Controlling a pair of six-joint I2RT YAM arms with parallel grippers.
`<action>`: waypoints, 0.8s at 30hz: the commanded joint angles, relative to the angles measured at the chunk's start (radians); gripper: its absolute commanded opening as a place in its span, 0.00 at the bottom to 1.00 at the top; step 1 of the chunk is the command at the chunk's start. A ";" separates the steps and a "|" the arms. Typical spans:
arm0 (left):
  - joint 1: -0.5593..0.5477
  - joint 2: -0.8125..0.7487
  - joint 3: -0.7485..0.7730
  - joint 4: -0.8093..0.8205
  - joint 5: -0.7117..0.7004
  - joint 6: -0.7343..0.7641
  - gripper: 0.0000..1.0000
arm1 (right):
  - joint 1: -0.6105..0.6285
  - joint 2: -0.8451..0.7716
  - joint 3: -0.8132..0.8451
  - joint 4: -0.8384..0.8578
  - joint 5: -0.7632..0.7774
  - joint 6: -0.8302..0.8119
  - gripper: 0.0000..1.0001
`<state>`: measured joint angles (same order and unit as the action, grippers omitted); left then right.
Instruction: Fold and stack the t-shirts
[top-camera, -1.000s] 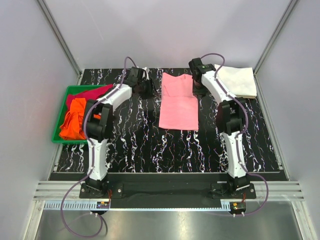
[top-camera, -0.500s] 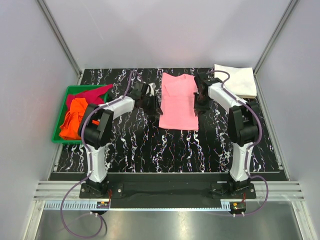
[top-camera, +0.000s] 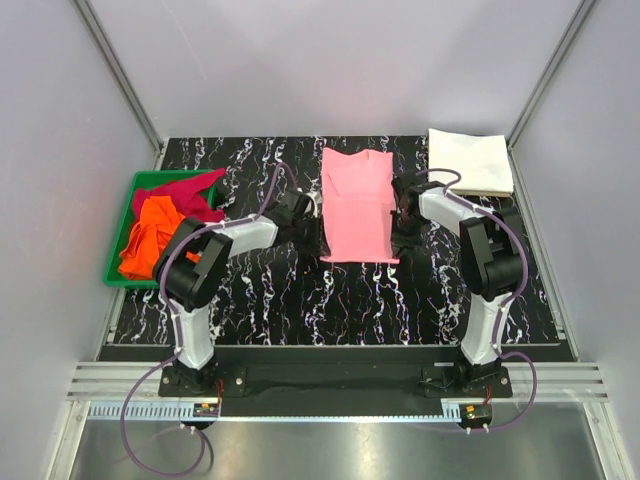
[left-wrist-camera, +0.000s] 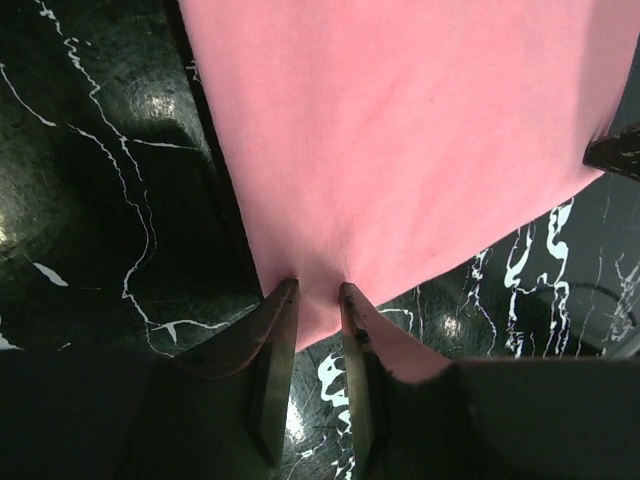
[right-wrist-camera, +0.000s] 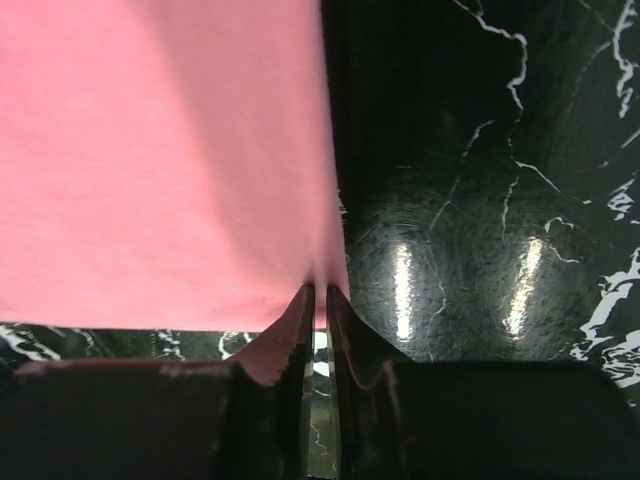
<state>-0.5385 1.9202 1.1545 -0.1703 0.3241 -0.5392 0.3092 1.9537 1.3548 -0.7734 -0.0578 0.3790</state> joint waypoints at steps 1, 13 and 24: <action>-0.015 -0.033 -0.015 -0.040 -0.129 0.004 0.30 | 0.001 -0.035 -0.022 0.039 0.077 0.014 0.15; -0.051 -0.196 0.018 -0.118 -0.079 0.001 0.38 | 0.002 -0.170 -0.054 0.028 0.009 0.058 0.18; -0.057 -0.087 -0.056 0.023 -0.016 -0.051 0.36 | 0.001 -0.101 -0.126 0.120 -0.043 0.066 0.17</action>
<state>-0.5926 1.7958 1.1393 -0.1837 0.2962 -0.5812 0.3092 1.8301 1.2591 -0.6945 -0.0853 0.4278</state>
